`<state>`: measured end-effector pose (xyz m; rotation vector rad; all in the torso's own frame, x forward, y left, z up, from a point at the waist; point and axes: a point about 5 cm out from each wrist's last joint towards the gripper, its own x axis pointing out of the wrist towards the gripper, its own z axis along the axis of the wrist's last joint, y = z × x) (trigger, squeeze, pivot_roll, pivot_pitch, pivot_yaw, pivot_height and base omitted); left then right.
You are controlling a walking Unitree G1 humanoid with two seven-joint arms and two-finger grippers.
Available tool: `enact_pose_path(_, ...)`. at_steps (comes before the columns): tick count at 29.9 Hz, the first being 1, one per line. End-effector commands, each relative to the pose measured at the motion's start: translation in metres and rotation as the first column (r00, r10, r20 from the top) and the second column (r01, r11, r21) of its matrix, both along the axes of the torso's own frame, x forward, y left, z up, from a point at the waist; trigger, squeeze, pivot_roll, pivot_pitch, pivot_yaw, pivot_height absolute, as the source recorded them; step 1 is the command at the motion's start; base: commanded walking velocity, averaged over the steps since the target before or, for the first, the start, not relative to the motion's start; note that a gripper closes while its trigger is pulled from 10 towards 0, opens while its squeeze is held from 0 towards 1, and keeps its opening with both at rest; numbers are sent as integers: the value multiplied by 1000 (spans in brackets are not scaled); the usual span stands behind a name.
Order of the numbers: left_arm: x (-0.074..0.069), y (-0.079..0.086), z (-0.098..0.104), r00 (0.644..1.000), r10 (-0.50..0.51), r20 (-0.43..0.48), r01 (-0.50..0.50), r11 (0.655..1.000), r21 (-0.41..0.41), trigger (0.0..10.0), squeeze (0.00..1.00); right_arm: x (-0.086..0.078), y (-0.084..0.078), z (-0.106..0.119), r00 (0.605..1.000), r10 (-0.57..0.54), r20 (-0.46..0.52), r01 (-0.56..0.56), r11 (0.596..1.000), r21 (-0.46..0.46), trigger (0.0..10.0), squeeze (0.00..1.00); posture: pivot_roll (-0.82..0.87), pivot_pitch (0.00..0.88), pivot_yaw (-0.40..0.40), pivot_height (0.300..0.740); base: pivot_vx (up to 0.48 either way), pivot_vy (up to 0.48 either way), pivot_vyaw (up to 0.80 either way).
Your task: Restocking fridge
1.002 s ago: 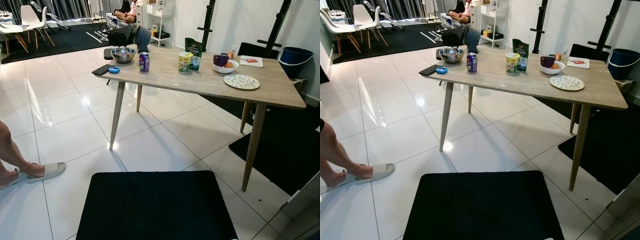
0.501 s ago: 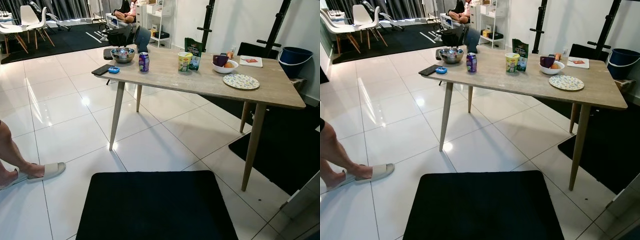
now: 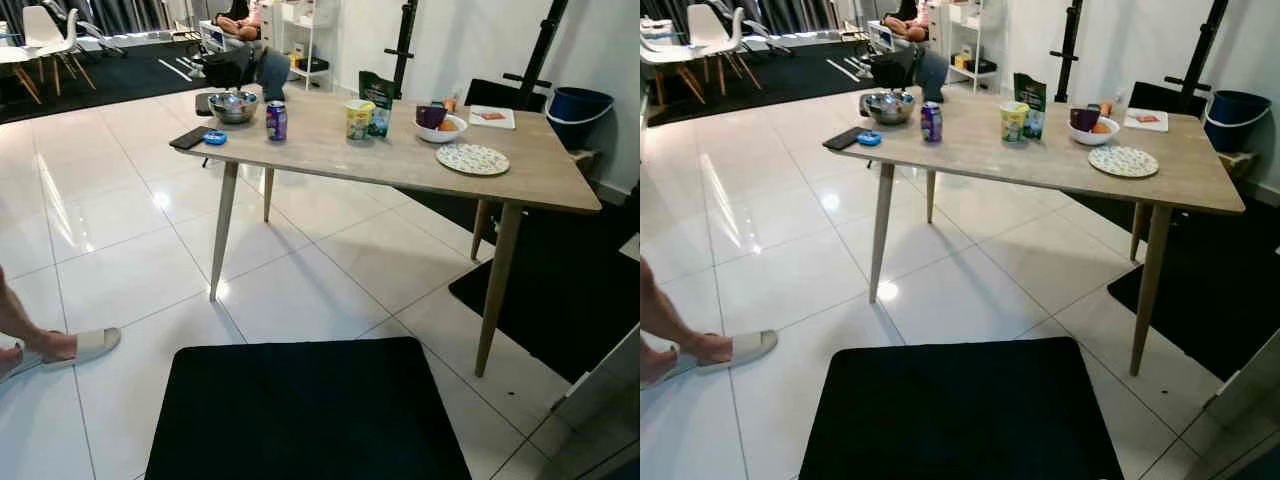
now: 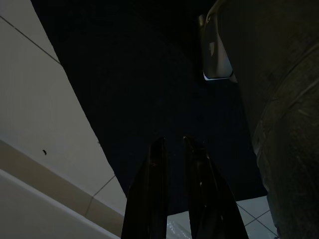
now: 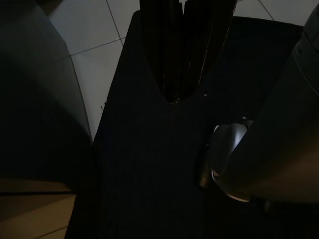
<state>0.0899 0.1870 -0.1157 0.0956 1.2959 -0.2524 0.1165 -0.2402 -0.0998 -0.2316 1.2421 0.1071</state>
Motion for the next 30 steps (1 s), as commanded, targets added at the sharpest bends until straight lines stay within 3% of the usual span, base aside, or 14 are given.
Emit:
enact_pose_path(1, 30, -11, 7, 995, -18, 100, 22, 999, -33, 10000, 0, 4, 3, 0, 1000, 3, 6, -3, 1000, 1, 10000, 0, -38, 0, 0, 740, 311, 0, 0)
enact_pose_path(17, 41, -19, 10, 992, -30, 121, 37, 998, -53, 10000, 0, 11, 4, 2, 1000, -18, 11, 18, 1000, 4, 10000, 0, -43, 0, -2, 740, 312, 0, 0)
enact_pose_path(25, 39, -15, 9, 993, -37, 116, 42, 998, -44, 10000, 0, 11, 2, 3, 1000, -14, 4, 14, 1000, -2, 10000, 0, -44, 0, -1, 740, 312, 0, -777)
enact_pose_path(30, 36, -9, 9, 993, -40, 109, 44, 998, -33, 10000, 0, 10, 1, 3, 1000, -15, 7, 15, 1000, -6, 10000, 0, -44, 0, 1, 740, 309, 0, -98)
